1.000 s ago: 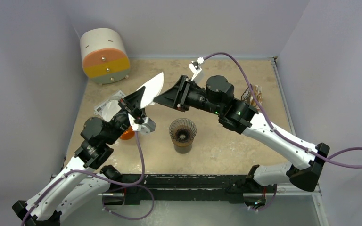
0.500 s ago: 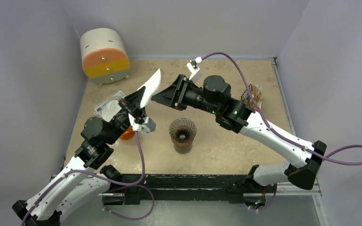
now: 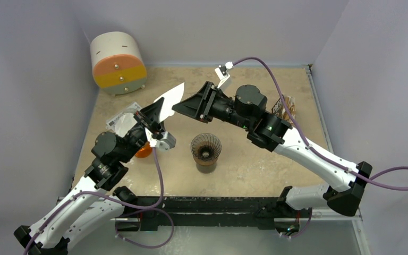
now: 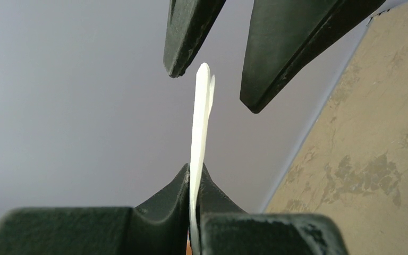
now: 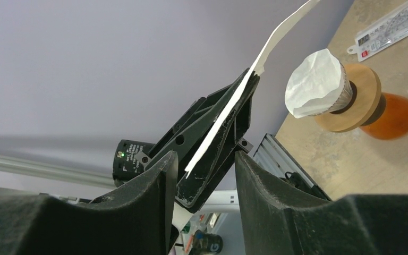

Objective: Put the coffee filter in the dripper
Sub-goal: Place the coffee filter in the coffee dripper.

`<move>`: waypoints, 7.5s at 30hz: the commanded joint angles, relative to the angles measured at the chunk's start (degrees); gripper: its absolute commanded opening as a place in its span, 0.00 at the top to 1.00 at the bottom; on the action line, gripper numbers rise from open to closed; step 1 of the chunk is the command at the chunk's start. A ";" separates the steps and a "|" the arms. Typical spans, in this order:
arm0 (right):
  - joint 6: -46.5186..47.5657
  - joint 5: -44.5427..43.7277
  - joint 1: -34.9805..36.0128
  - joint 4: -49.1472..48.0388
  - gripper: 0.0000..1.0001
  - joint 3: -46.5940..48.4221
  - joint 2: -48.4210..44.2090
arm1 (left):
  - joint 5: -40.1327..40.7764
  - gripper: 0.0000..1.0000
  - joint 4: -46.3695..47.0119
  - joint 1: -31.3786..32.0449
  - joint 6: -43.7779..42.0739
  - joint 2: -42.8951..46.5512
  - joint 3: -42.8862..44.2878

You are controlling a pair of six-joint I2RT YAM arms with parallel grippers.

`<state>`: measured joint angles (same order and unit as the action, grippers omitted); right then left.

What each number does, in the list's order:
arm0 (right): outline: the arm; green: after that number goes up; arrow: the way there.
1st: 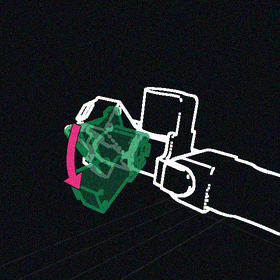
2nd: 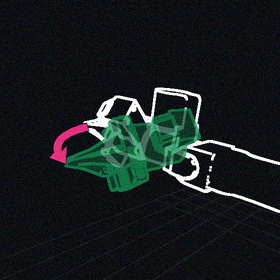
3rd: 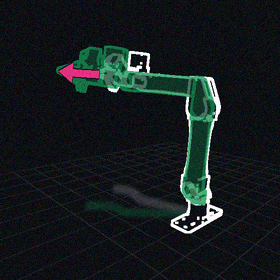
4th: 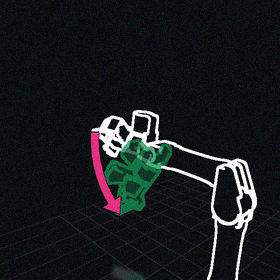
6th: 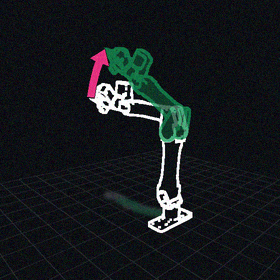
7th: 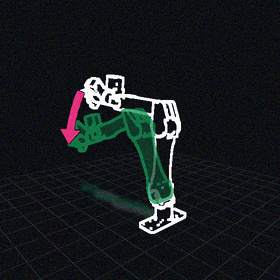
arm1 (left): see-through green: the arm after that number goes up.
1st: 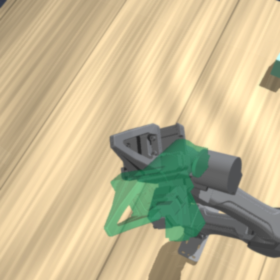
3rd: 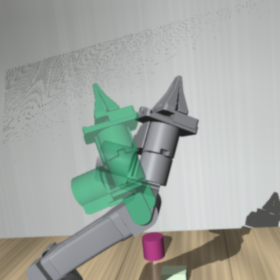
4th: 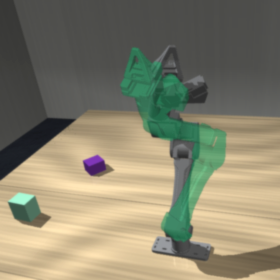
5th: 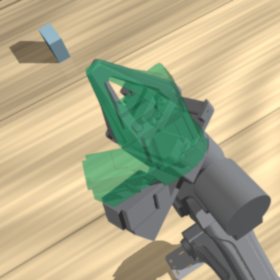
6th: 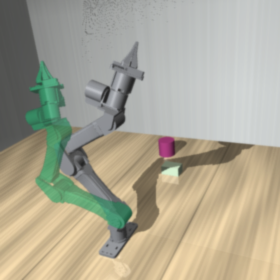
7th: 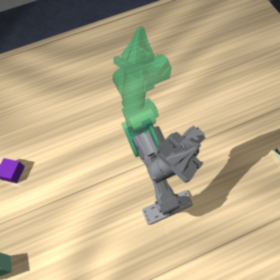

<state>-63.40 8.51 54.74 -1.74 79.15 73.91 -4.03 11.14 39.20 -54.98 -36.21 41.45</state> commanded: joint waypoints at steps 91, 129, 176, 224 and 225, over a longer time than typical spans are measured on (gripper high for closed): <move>-0.77 1.15 1.19 -5.93 0.67 -2.06 -0.51 | -1.04 1.00 -0.39 0.26 4.03 -0.21 1.82; -1.35 -0.42 1.32 -5.47 0.66 -0.97 0.71 | -1.77 1.00 -2.51 0.20 1.98 1.05 1.13; -0.67 -0.35 2.04 -7.49 0.66 -4.80 -2.68 | 0.13 1.00 -2.19 0.20 2.17 0.66 0.47; -0.41 0.83 2.01 -8.84 0.66 -6.10 -2.53 | -2.98 1.00 -1.47 0.21 12.75 0.74 2.58; -0.34 0.76 2.03 -8.96 0.66 -6.42 -2.73 | -3.04 1.00 -1.42 0.26 13.24 0.74 2.65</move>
<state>-64.42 9.56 56.36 -7.42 73.95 73.06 -6.37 7.64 39.20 -45.50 -35.59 41.47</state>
